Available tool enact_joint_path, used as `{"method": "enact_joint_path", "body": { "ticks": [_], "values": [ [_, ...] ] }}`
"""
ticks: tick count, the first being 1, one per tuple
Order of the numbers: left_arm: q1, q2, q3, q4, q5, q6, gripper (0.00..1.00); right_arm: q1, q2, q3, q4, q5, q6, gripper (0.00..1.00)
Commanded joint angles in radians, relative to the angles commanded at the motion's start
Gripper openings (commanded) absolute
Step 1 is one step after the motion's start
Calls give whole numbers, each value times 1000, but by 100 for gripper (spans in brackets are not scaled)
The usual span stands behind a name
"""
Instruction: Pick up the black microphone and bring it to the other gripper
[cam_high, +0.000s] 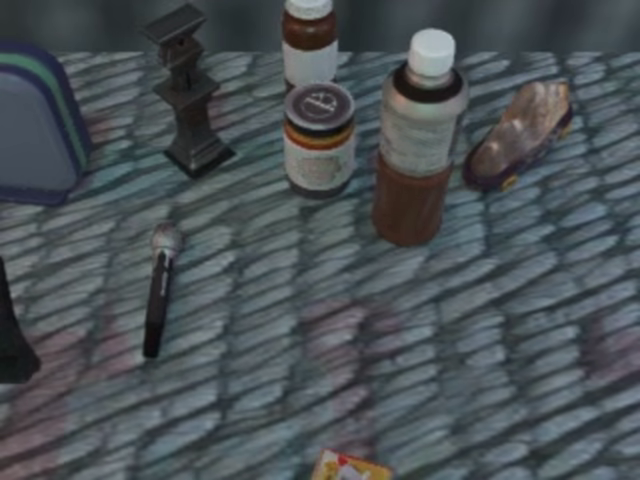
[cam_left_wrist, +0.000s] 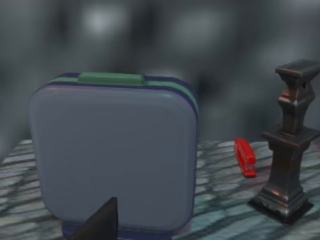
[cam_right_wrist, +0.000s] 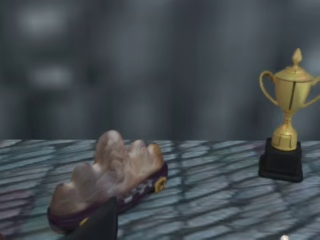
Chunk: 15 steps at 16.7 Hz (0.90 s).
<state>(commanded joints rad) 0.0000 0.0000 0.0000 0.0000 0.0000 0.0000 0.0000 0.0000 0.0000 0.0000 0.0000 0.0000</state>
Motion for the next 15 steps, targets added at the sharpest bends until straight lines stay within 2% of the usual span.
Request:
{"method": "enact_joint_path", "body": {
  "ticks": [4,7,15],
  "values": [
    [-8,31,25,-22,3,-5,100,0,0,0,0,0,0,100],
    [-33,158,119,-103,8,-23,100,0,0,0,0,0,0,100],
    [-129,878,596,-432,16,-119,100,0,0,0,0,0,0,100]
  ]
}}
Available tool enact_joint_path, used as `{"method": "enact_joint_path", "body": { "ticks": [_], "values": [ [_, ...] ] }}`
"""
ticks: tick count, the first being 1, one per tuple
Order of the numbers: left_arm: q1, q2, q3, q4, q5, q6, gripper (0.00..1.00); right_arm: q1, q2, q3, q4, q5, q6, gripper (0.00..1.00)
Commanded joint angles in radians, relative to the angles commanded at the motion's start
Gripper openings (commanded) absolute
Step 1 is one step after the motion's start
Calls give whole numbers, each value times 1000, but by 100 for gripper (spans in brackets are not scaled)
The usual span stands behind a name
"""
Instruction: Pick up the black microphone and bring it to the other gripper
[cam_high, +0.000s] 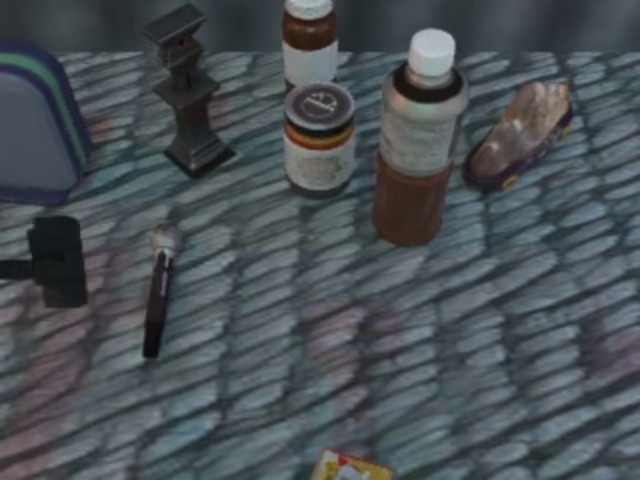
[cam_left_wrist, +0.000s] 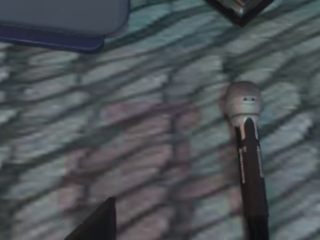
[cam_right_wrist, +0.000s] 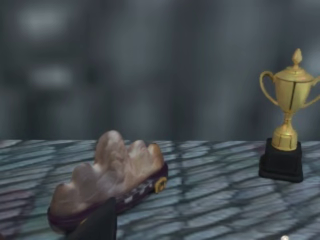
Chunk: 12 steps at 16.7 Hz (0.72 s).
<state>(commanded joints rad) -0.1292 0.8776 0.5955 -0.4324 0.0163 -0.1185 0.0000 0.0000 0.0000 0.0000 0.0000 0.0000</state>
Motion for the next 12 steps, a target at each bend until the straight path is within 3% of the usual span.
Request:
{"method": "enact_joint_path", "body": {
  "ticks": [7,12],
  "values": [
    [-89,664,445,-268,15,-79,100,0,0,0,0,0,0,100],
    [-129,936,625,-409,14,-114,100,0,0,0,0,0,0,100]
  ]
}}
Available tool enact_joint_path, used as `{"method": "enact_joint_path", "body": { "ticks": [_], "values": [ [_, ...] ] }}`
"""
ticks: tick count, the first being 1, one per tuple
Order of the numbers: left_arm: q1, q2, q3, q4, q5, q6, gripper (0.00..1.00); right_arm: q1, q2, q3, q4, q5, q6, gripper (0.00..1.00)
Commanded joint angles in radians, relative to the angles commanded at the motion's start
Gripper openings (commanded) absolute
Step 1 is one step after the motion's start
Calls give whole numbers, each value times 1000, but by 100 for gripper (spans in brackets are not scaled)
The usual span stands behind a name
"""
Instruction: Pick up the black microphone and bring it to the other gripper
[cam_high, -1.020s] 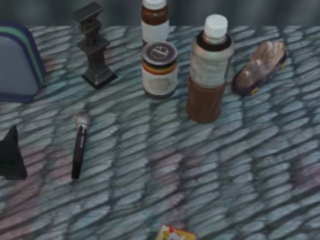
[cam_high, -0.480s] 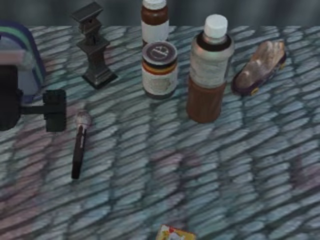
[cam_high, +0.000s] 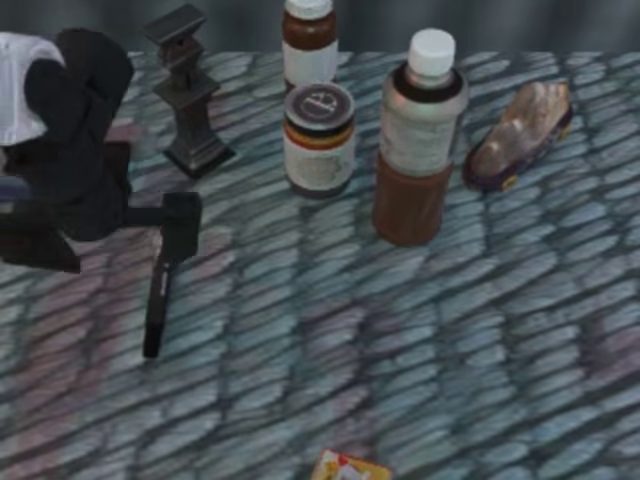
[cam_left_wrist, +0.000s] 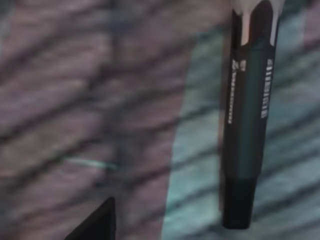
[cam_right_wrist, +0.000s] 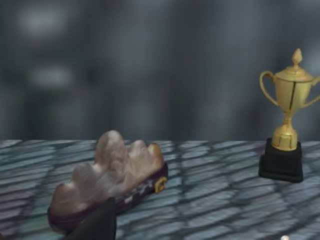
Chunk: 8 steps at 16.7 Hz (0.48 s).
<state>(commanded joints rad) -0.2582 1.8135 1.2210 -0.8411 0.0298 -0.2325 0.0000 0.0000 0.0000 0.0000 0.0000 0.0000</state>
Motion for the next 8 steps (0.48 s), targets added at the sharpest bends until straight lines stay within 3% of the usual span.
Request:
{"method": "enact_joint_path", "body": {
  "ticks": [8],
  "values": [
    [-2,52,27,-26,-2,-6,100,0,0,0,0,0,0,100]
  ]
}}
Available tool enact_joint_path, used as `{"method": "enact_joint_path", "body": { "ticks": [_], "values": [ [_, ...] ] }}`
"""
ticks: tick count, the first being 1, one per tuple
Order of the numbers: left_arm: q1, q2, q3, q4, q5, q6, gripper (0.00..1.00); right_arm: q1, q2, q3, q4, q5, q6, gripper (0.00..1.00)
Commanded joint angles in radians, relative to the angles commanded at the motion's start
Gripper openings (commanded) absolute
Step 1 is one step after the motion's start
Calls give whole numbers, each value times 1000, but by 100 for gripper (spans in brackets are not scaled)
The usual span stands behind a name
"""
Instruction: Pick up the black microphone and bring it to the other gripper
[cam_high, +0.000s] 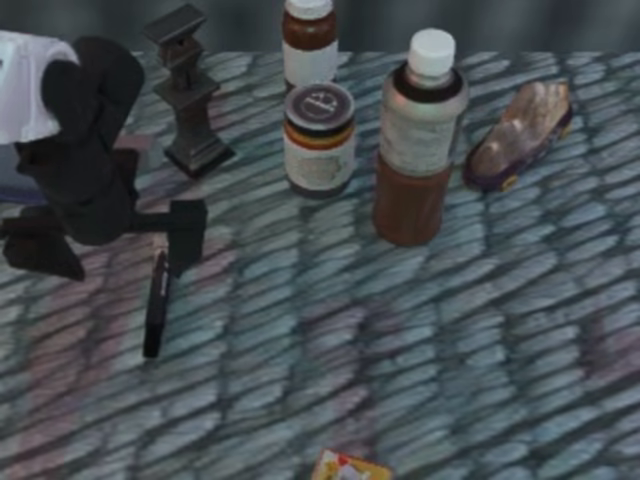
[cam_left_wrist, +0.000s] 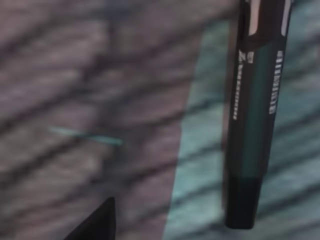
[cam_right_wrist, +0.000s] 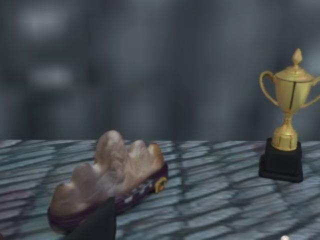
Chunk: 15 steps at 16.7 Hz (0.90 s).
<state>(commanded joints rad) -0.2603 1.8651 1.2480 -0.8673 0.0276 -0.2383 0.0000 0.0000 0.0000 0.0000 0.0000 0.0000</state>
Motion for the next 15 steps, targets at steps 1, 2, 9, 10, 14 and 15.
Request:
{"method": "enact_joint_path", "body": {
  "ticks": [1,2,9,10,14,15],
  "values": [
    [-1,10,-5,13,0,1,100,0,0,0,0,0,0,100],
    [-3,26,-14,36,0,1,100,0,0,0,0,0,0,100],
    [-10,207,-111,322,1,-4,100,0,0,0,0,0,0,100],
    [-11,221,-118,340,1,-4,100,0,0,0,0,0,0,100],
    [-11,228,-121,348,1,-4,100,0,0,0,0,0,0,100],
    [-11,228,-121,348,1,-4,92,0,0,0,0,0,0,100]
  ]
}}
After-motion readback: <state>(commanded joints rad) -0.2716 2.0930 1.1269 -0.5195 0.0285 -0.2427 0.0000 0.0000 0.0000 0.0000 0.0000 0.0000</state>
